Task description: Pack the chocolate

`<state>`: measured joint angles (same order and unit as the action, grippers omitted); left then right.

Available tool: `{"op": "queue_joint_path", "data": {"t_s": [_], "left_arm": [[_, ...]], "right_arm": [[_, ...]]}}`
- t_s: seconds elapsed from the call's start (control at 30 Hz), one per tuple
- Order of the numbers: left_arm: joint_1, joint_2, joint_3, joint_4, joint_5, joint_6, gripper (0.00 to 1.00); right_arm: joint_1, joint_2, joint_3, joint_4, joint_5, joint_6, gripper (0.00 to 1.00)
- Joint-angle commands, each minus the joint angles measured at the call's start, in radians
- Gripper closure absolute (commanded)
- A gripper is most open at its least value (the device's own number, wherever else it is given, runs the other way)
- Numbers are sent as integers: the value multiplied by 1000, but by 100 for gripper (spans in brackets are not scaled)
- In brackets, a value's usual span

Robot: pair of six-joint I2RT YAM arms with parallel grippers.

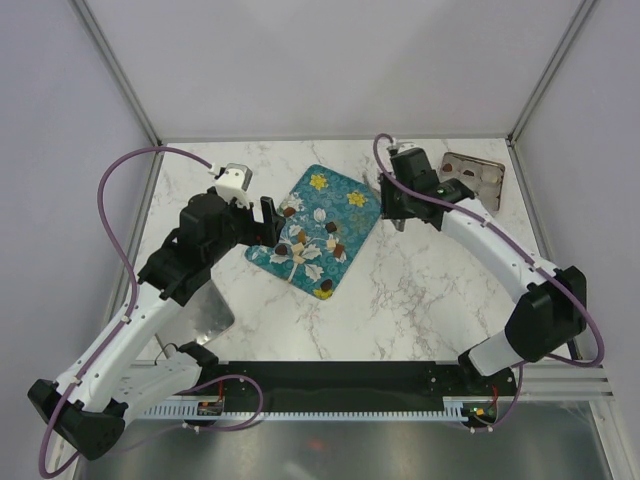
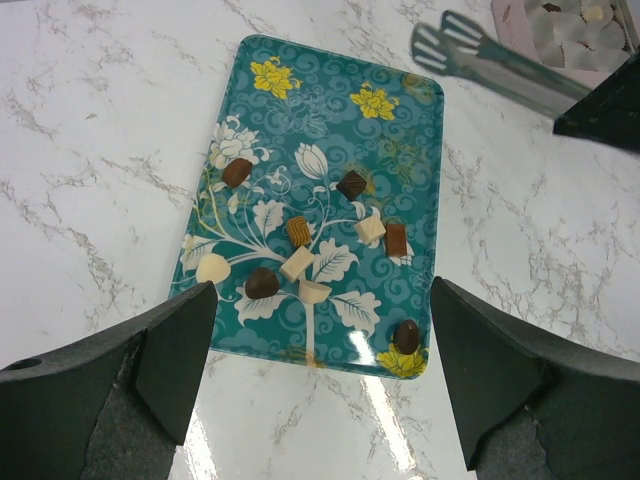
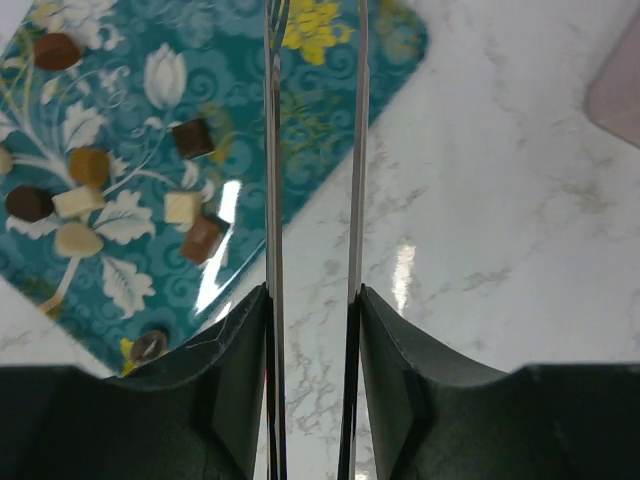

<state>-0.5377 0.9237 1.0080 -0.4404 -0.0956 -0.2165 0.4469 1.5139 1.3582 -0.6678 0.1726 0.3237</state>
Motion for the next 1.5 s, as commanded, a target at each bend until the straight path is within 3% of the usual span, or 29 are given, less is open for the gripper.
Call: {"op": "queue_joint_path", "data": {"t_s": [0.0,0.5,0.93,1.47], "left_arm": [[7,-8,15,17,-9,16,5],[8,-8,15,19,-10,16,5],[8,-8,15,17,-4,14,5],[10,-3,15,19,-1,12,5]], "right_arm": [[93,-1,-25,111,-58,41,54],[291,66,-105,205,-22,63,52],[335,95,-131,166,85,40,52],[335,68,-205,163,-1,83,53]]}}
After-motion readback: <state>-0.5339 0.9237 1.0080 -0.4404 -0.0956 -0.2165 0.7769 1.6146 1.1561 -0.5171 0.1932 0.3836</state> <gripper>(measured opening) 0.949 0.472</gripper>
